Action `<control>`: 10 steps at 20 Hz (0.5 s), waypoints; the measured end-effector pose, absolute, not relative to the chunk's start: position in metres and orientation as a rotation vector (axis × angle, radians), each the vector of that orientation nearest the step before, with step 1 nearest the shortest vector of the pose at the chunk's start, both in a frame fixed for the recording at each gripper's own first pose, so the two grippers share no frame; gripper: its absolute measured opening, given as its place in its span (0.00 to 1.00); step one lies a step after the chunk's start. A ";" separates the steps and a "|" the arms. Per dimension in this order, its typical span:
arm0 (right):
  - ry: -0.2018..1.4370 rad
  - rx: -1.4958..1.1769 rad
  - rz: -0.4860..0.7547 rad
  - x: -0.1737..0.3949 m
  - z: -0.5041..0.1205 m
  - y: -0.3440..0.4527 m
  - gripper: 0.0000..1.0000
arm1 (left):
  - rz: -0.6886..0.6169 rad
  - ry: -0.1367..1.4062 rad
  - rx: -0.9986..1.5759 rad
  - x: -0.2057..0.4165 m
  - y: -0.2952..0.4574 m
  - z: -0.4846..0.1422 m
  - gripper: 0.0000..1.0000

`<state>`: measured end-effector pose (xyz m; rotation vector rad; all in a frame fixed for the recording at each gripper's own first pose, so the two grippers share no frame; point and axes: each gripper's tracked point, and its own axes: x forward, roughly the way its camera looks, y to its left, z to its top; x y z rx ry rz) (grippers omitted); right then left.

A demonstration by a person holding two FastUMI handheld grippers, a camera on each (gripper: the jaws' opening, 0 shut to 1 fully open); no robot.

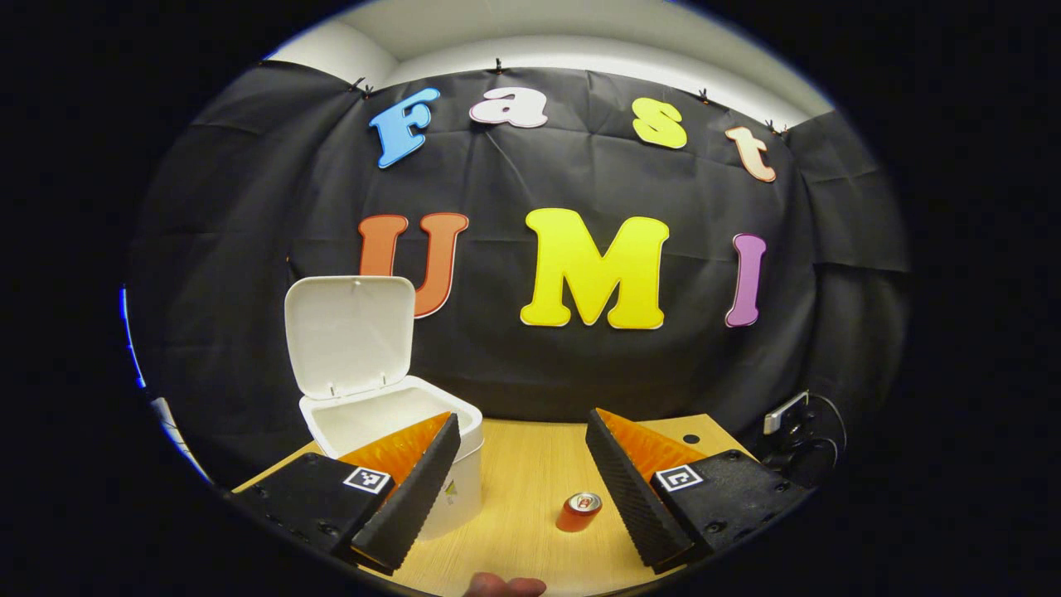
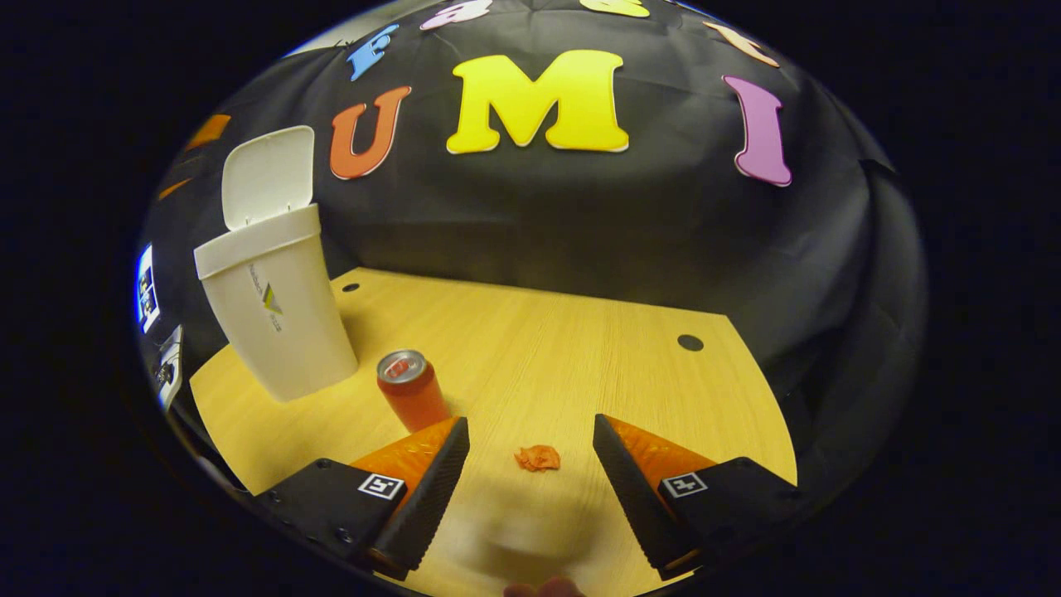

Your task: Press the lid of the desktop garbage bin to open it, pick up the crumpled paper on the desktop and throw it into the bin, then pick up the pop can on the desktop and drop it into the bin, and finally close the garbage bin lid.

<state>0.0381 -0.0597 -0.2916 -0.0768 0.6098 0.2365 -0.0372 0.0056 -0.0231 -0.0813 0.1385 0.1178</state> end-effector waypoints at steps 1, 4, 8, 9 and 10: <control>0.631 -0.075 0.239 0.042 -0.302 -0.059 0.97 | 0.130 0.148 -0.074 -0.040 0.008 -0.024 1.00; 0.673 -0.076 0.250 0.050 -0.330 -0.058 0.95 | 0.161 0.156 -0.047 -0.049 0.017 -0.021 1.00; 0.726 -0.076 0.247 0.065 -0.365 -0.058 0.96 | 0.192 0.164 -0.025 -0.063 0.021 -0.019 0.99; 0.744 -0.064 0.236 0.066 -0.372 -0.059 0.97 | 0.198 0.163 -0.020 -0.065 0.021 -0.017 0.99; 0.769 -0.053 0.224 0.067 -0.380 -0.061 0.97 | 0.203 0.162 -0.017 -0.067 0.022 -0.016 1.00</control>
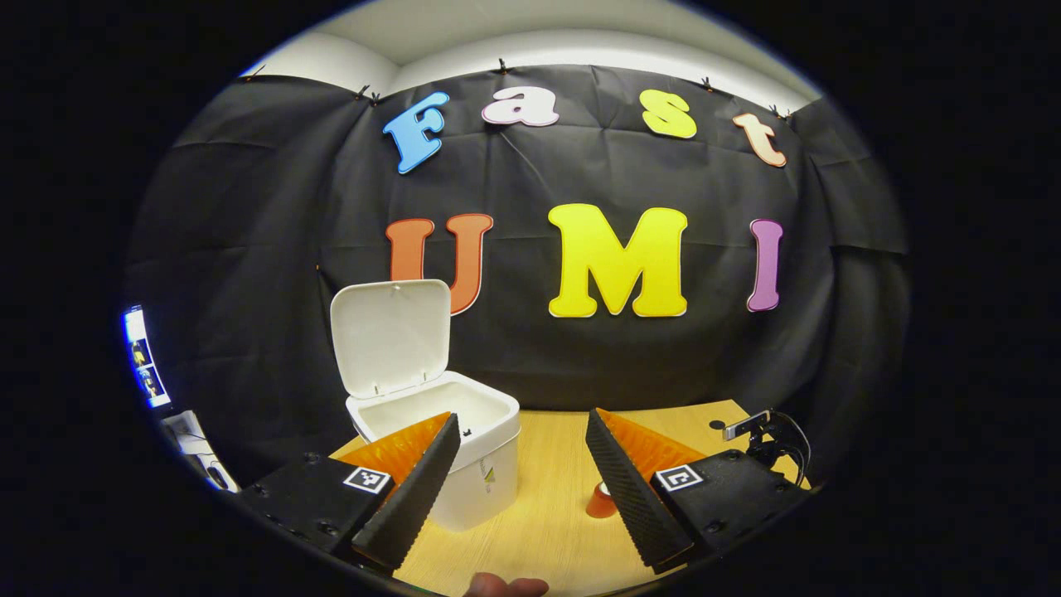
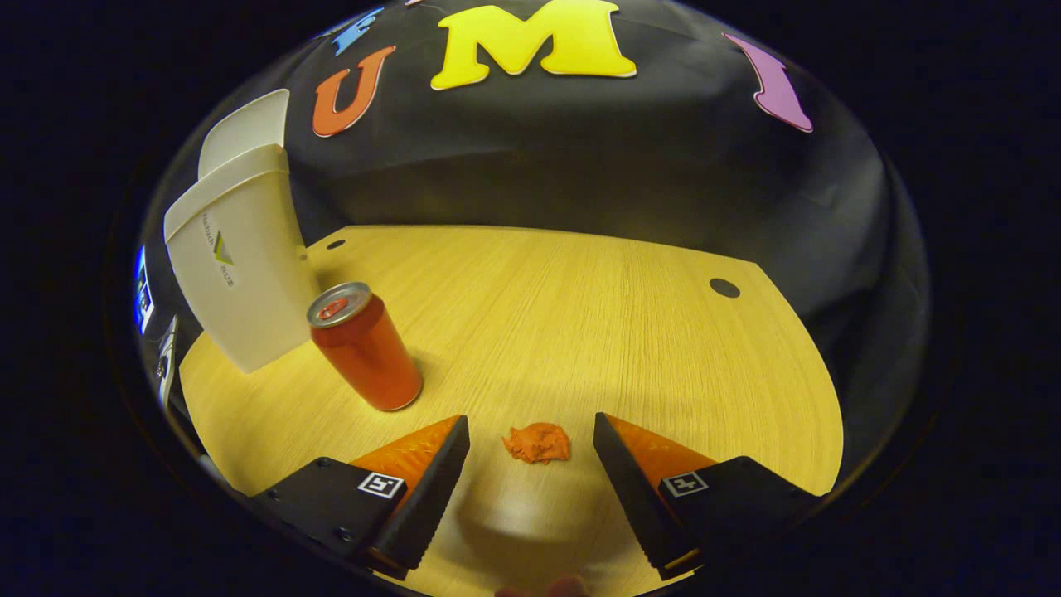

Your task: Press the lid of the desktop garbage bin to open it, pick up the crumpled paper on the desktop and throw it into the bin, then pick up the pop can on the desktop and drop it into the bin, and finally close the garbage bin lid.

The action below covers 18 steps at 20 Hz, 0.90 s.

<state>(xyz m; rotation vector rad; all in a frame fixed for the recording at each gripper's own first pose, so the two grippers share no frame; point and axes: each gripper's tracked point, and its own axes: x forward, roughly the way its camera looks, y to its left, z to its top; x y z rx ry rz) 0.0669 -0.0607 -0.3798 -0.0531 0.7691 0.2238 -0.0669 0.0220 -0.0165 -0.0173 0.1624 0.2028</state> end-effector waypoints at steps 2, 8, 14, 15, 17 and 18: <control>0.796 -0.065 0.218 0.067 -0.391 -0.063 0.97 | 0.207 0.174 -0.027 -0.068 0.020 -0.018 0.99; 0.842 -0.059 0.236 0.064 -0.408 -0.058 0.92 | 0.217 0.191 -0.026 -0.070 0.019 -0.019 1.00; 0.829 -0.074 0.231 0.073 -0.408 -0.065 0.66 | 0.217 0.191 -0.016 -0.071 0.017 -0.016 0.99; 0.831 -0.072 0.235 0.073 -0.408 -0.065 0.63 | 0.220 0.190 -0.013 -0.072 0.018 -0.016 1.00; 0.828 -0.087 0.217 0.075 -0.410 -0.069 0.55 | 0.230 0.194 -0.011 -0.074 0.021 -0.017 0.99; 0.833 -0.085 0.214 0.075 -0.408 -0.068 0.41 | 0.234 0.199 -0.014 -0.076 0.021 -0.018 1.00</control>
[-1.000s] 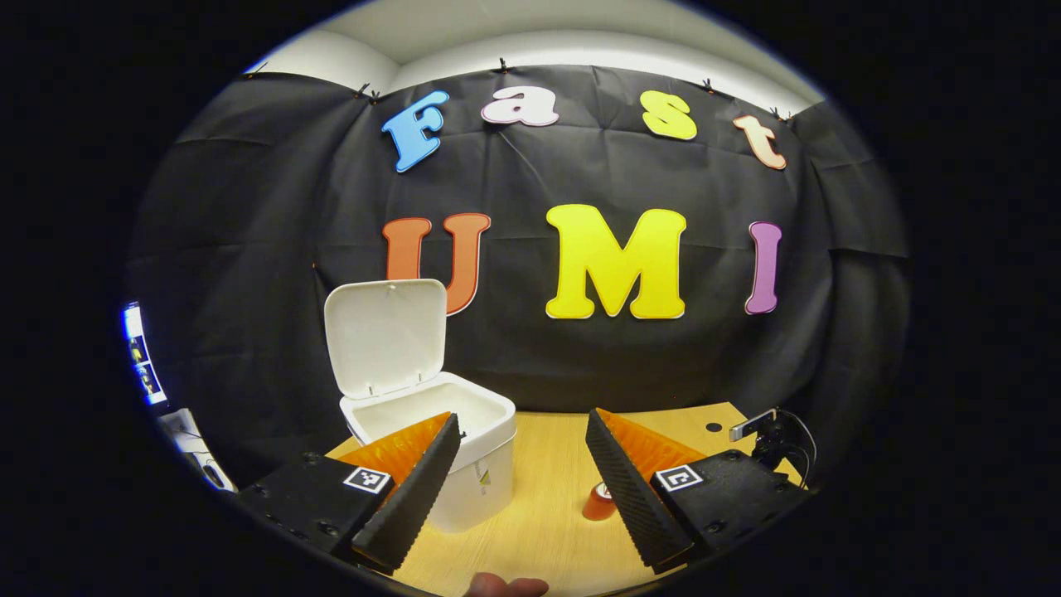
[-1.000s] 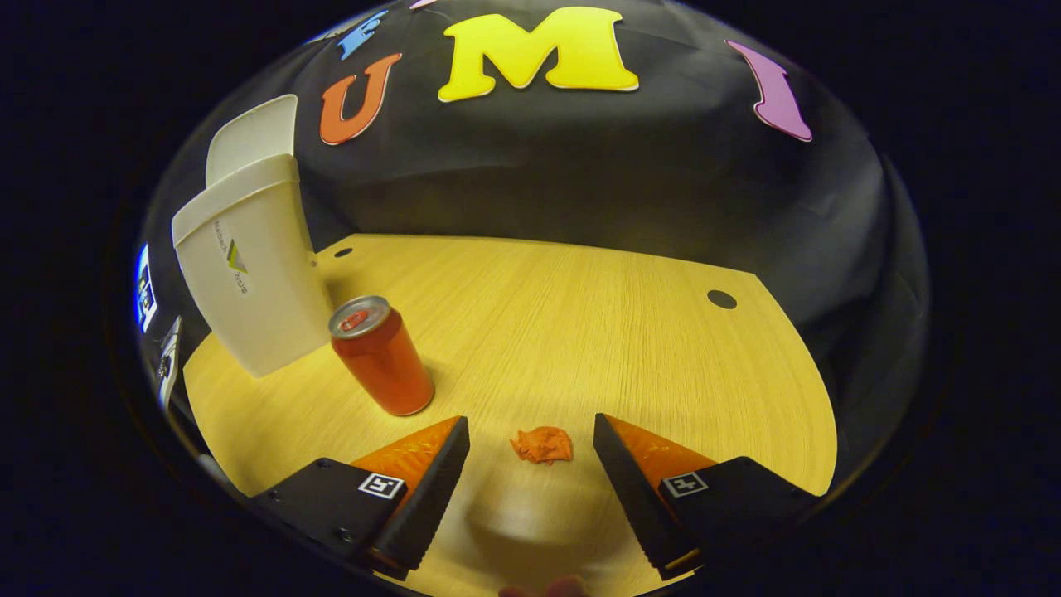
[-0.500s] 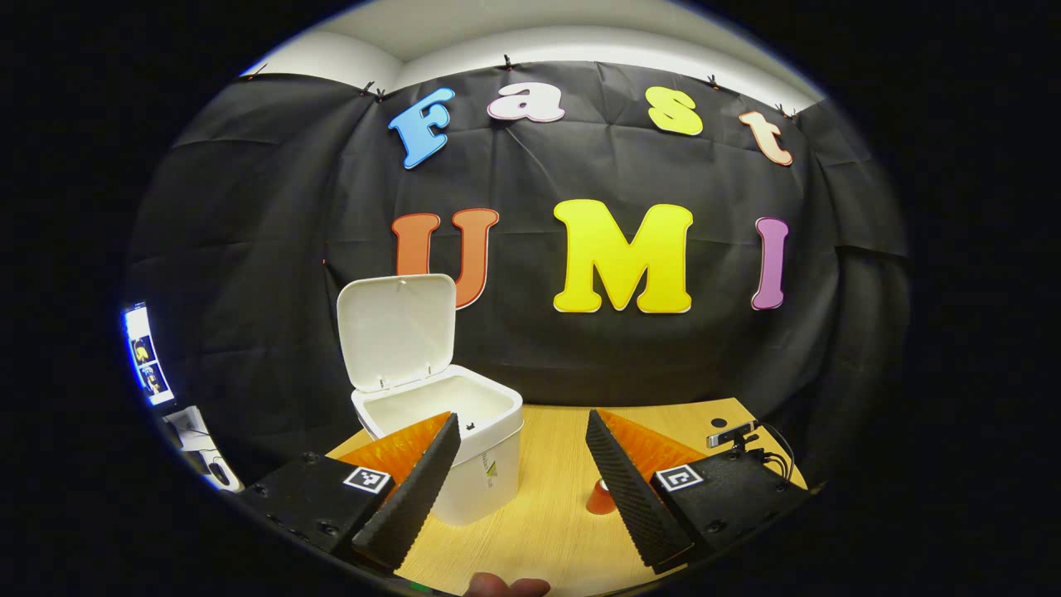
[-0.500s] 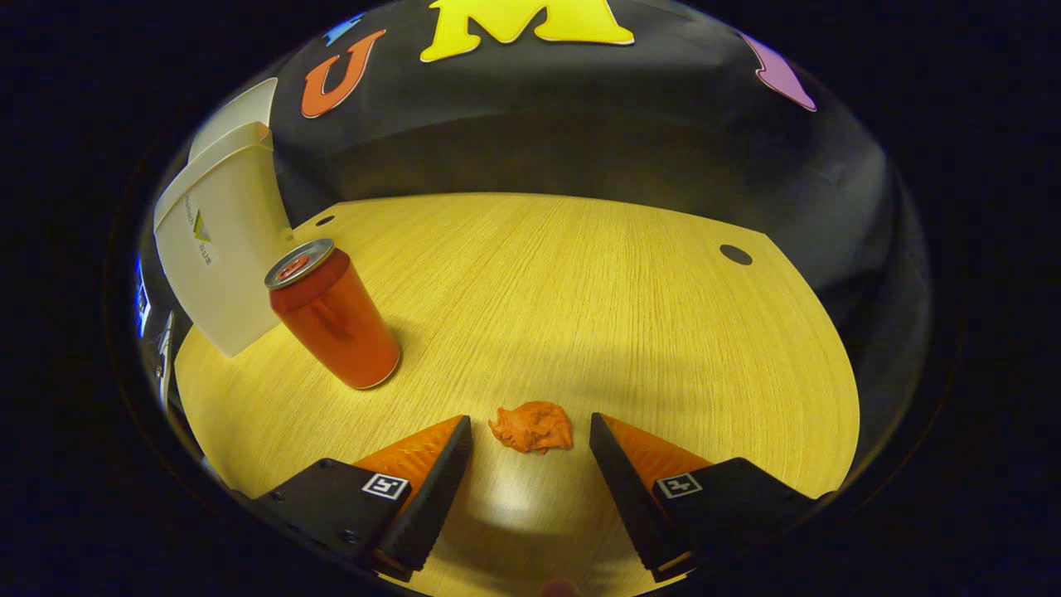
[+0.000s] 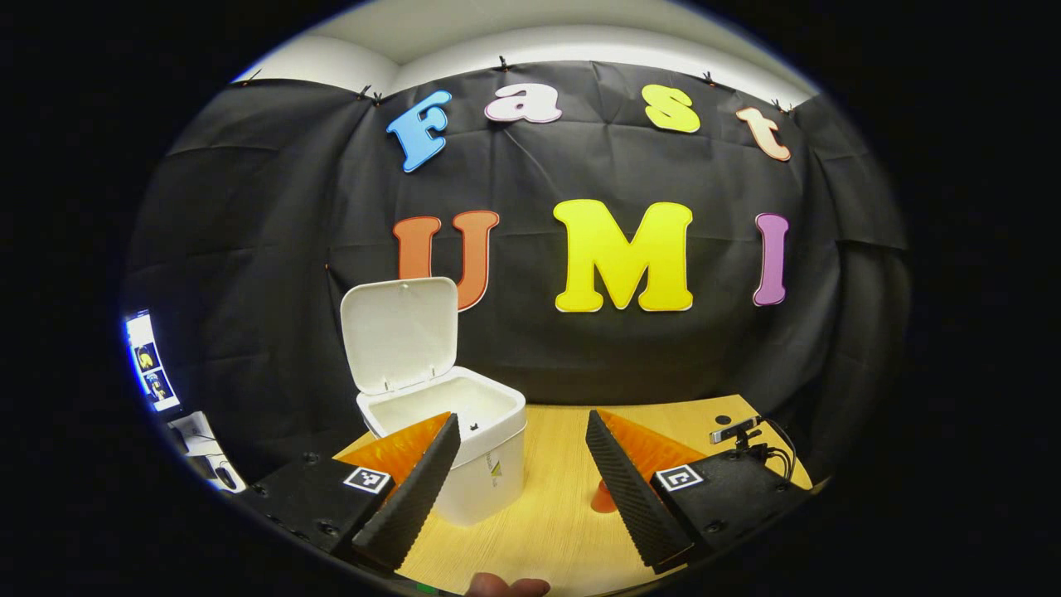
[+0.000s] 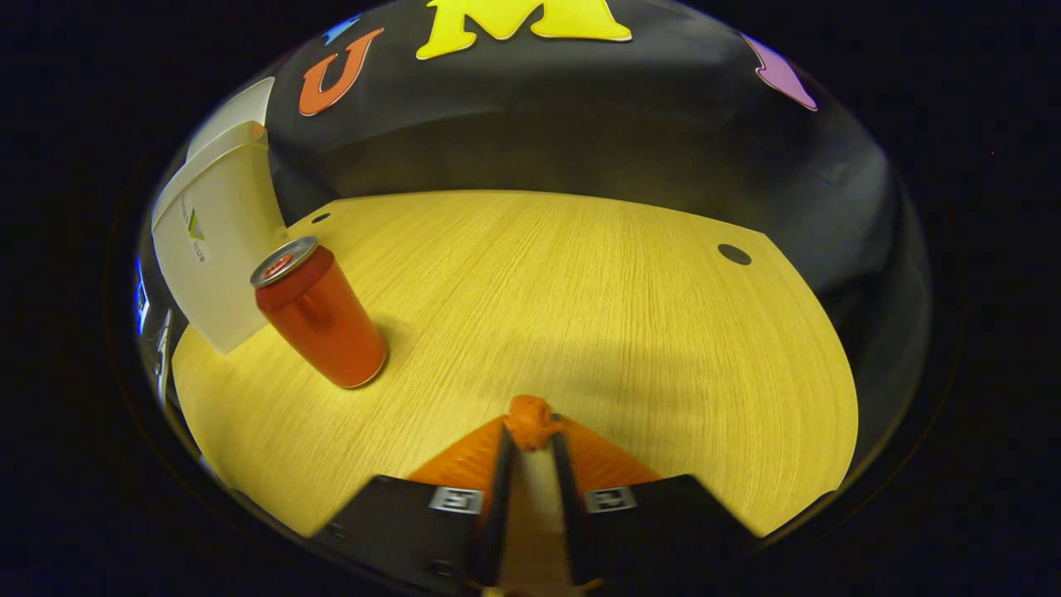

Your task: Press the lid of the desktop garbage bin to open it, pick up the crumpled paper on the desktop and throw it into the bin, then pick up the pop can on the desktop and drop it into the bin, and finally close the garbage bin lid.

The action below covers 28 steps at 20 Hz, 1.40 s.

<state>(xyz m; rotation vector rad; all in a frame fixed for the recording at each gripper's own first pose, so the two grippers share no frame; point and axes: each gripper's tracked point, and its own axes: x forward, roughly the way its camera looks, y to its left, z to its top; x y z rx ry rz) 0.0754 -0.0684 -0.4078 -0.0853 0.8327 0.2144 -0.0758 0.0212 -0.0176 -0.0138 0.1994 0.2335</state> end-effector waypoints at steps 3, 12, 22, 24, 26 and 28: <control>0.844 -0.090 0.234 0.075 -0.403 -0.064 0.27 | 0.245 0.200 -0.011 -0.080 0.025 -0.016 1.00; 0.728 -0.085 0.333 0.053 -0.325 -0.040 0.11 | 0.235 0.187 -0.031 -0.081 0.032 -0.021 1.00; 0.387 -0.069 0.459 0.064 -0.105 0.039 0.11 | 0.231 0.174 -0.069 -0.079 0.069 -0.049 1.00; 0.321 -0.079 0.488 0.067 -0.070 0.064 0.11 | 0.257 0.179 -0.113 -0.085 0.083 -0.055 1.00; 0.278 -0.069 0.546 0.067 -0.043 0.100 0.11 | 0.299 0.170 -0.129 -0.092 0.100 -0.055 1.00; 0.250 -0.064 0.602 0.072 -0.027 0.137 0.11 | 0.327 0.172 -0.122 -0.101 0.113 -0.060 1.00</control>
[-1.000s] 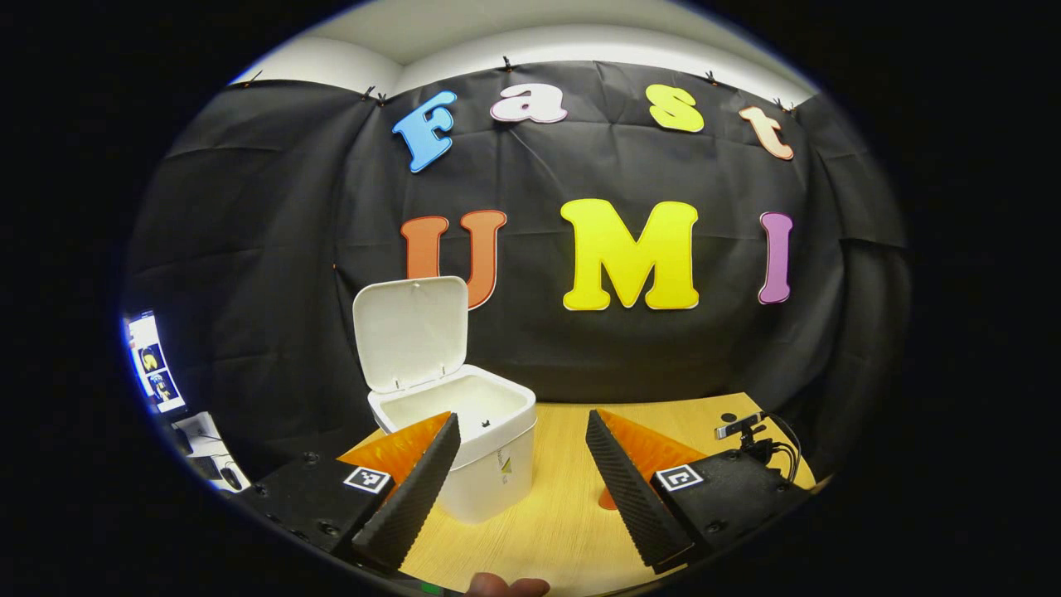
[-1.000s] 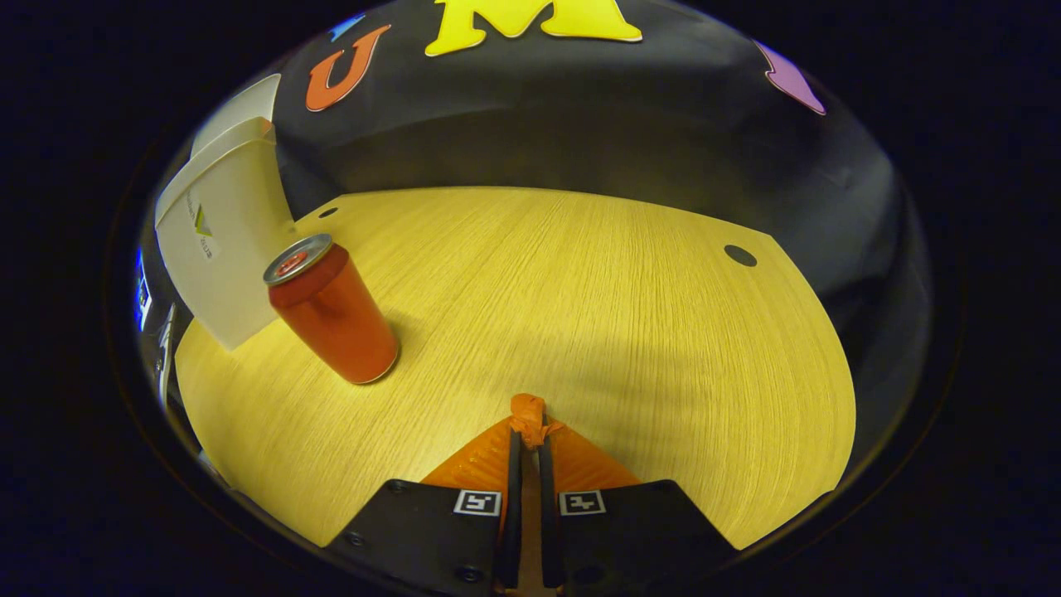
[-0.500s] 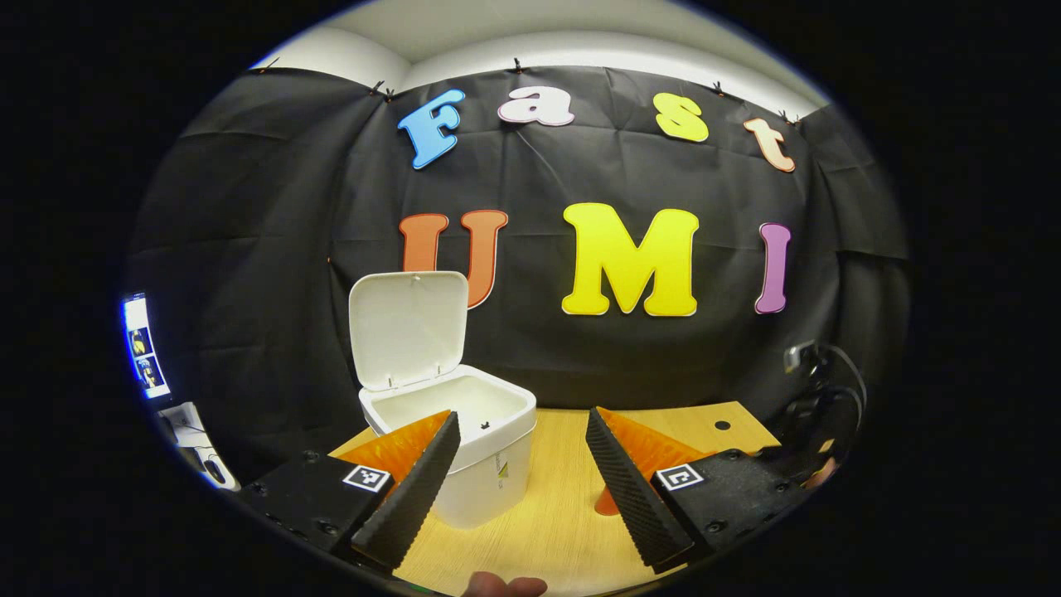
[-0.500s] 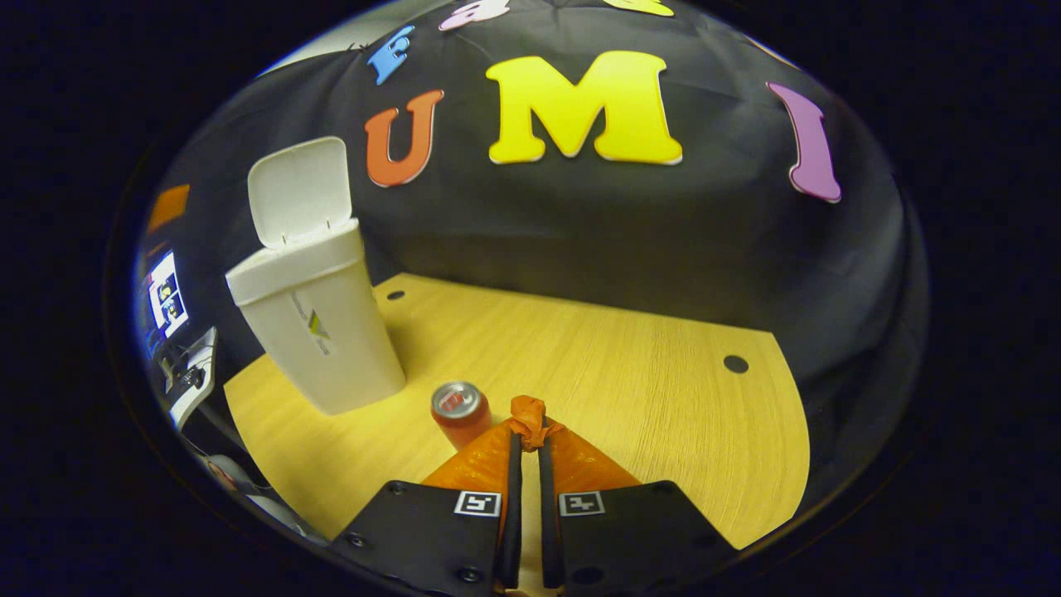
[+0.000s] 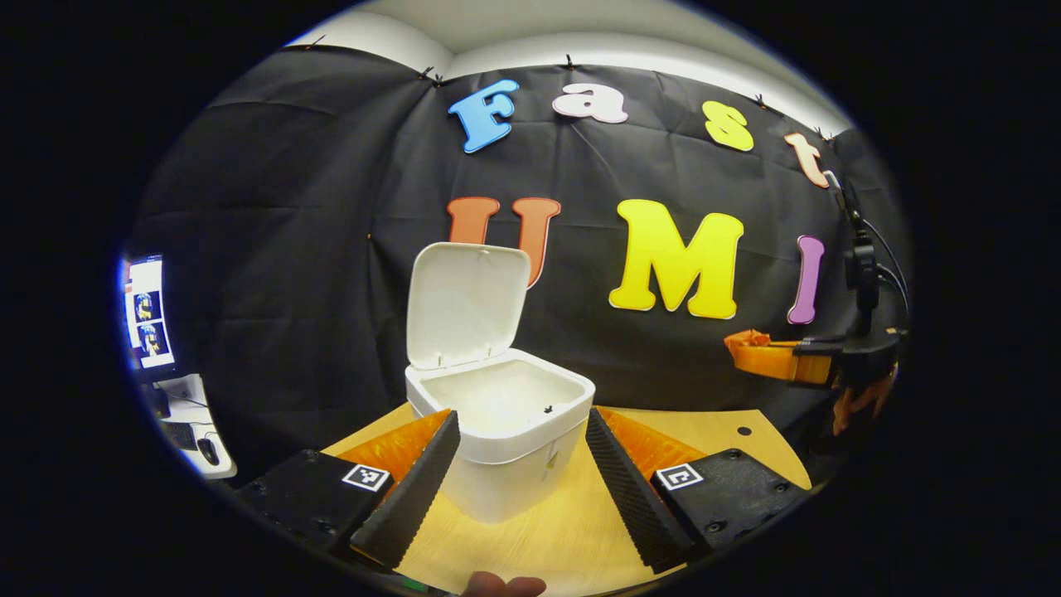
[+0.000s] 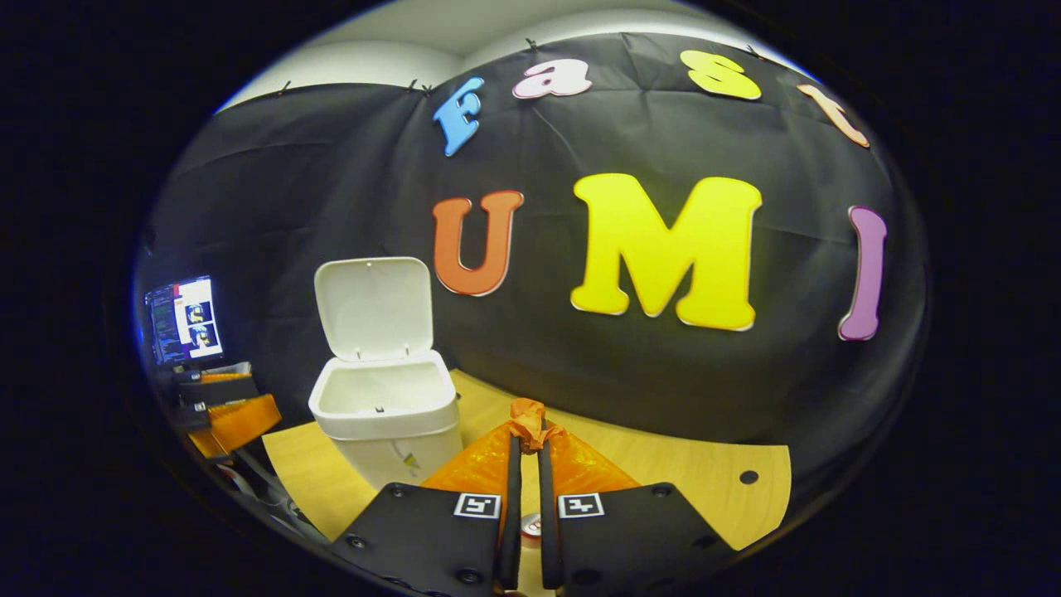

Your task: Press the lid of the desktop garbage bin to open it, pick up the crumpled paper on the desktop and throw it into the bin, then pick up the pop can on the desktop and drop it into the bin, and finally close the garbage bin lid.

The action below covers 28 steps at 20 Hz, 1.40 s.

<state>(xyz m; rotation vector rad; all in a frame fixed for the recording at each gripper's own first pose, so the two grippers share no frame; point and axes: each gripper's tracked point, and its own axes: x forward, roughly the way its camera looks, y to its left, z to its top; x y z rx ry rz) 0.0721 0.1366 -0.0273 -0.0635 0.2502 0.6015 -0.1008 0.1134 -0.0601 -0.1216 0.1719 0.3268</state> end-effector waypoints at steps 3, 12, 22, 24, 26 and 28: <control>0.236 -0.064 0.673 0.080 -0.020 0.186 0.11 | 0.350 0.169 -0.109 -0.118 0.129 -0.060 1.00; 0.347 -0.119 0.850 0.083 -0.061 0.321 0.11 | 0.420 0.158 -0.106 -0.155 0.165 -0.058 1.00; 0.457 -0.190 0.844 0.093 -0.115 0.362 0.26 | 0.463 0.177 -0.095 -0.174 0.183 -0.061 1.00; 0.464 -0.191 0.837 0.095 -0.119 0.362 0.27 | 0.460 0.176 -0.091 -0.175 0.185 -0.062 1.00; 0.463 -0.196 0.830 0.096 -0.121 0.362 0.34 | 0.454 0.175 -0.086 -0.173 0.185 -0.063 1.00; 0.467 -0.195 0.819 0.097 -0.123 0.360 0.45 | 0.445 0.174 -0.084 -0.172 0.186 -0.064 1.00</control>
